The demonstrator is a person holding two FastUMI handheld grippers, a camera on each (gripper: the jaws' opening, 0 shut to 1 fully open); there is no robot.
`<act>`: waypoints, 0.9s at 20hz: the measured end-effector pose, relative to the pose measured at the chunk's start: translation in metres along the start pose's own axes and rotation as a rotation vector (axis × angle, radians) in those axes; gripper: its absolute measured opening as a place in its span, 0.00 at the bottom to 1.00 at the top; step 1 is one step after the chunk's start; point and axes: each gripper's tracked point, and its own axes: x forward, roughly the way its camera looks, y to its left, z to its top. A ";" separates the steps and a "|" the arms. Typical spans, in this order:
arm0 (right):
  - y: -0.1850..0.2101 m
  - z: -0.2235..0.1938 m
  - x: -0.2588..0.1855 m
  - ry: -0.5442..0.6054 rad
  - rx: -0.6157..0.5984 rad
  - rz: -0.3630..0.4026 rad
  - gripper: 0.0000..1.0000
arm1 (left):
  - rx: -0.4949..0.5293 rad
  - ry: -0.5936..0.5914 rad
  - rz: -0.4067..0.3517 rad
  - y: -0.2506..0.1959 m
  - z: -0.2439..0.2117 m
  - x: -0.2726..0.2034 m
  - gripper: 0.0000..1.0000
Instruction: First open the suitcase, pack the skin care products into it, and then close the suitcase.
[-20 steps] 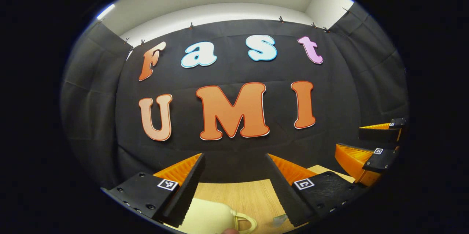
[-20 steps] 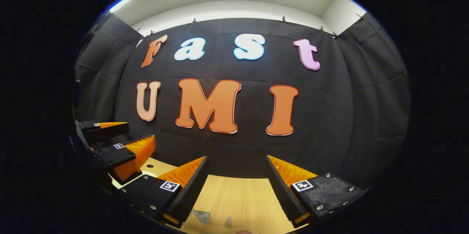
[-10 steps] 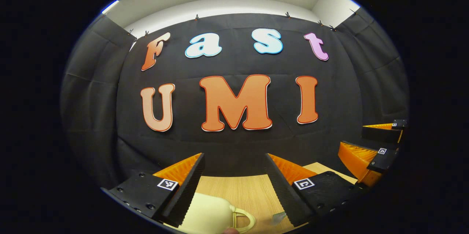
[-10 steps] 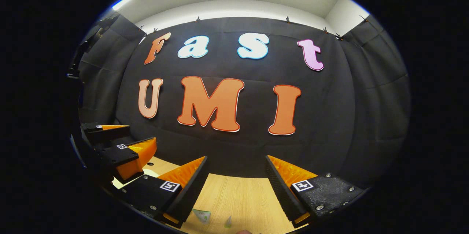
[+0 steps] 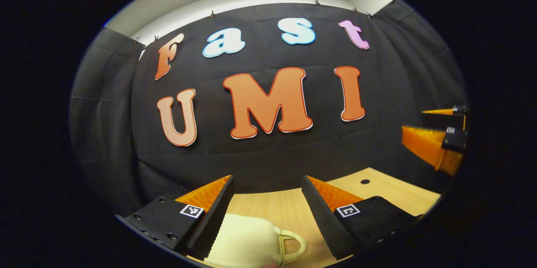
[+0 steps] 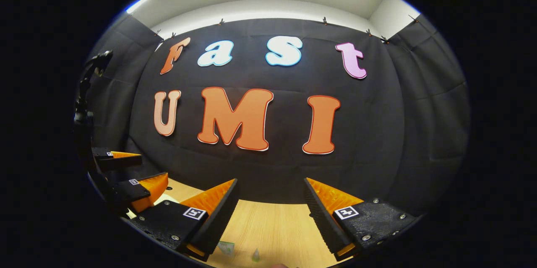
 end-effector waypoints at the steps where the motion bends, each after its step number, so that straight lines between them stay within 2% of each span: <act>1: -0.002 0.002 0.000 -0.010 -0.005 0.001 0.95 | 0.030 0.010 -0.009 -0.001 -0.007 0.000 0.99; 9: -0.029 -0.007 0.002 -0.003 -0.017 -0.024 0.95 | 0.356 0.083 -0.117 -0.037 -0.081 0.002 0.97; 11: -0.037 -0.011 0.002 0.005 -0.022 -0.028 0.95 | 0.419 0.127 -0.159 -0.052 -0.113 0.002 0.97; 18: -0.062 -0.021 -0.001 0.012 -0.032 -0.037 0.95 | 0.622 0.209 -0.225 -0.082 -0.190 -0.005 0.97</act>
